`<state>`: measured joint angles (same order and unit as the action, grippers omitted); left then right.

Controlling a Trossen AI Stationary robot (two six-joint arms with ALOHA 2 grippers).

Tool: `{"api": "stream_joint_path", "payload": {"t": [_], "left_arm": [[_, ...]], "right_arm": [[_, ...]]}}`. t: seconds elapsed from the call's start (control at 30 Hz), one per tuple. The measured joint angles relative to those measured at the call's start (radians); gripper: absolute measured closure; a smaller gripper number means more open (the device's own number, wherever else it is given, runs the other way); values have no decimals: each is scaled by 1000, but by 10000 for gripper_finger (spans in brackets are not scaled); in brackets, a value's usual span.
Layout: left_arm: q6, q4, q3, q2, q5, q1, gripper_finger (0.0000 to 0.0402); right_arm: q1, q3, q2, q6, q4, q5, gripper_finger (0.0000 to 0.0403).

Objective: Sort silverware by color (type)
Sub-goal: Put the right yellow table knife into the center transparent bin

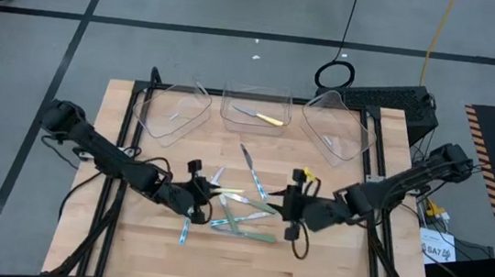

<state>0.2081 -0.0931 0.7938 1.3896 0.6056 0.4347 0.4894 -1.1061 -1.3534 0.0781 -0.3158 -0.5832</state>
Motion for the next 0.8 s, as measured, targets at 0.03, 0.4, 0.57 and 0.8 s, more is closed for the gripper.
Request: {"api": "stream_joint_path", "payload": {"t": [0.03,0.4,0.57,0.8], "left_arm": [[-25,-25,17,-26,18,0,344],[-150,-130,119,-301,169,36,344],[-237,-9,115,-278,166,81,344],[-367,255,116,-159,74,84,344]], "right_arm": [[17,1,4,-12,-2,-24,289],[78,199,32,-204,349,-134,289],[4,367,34,-341,849,-22,289],[-76,512,32,-337,1236,168,289]]}}
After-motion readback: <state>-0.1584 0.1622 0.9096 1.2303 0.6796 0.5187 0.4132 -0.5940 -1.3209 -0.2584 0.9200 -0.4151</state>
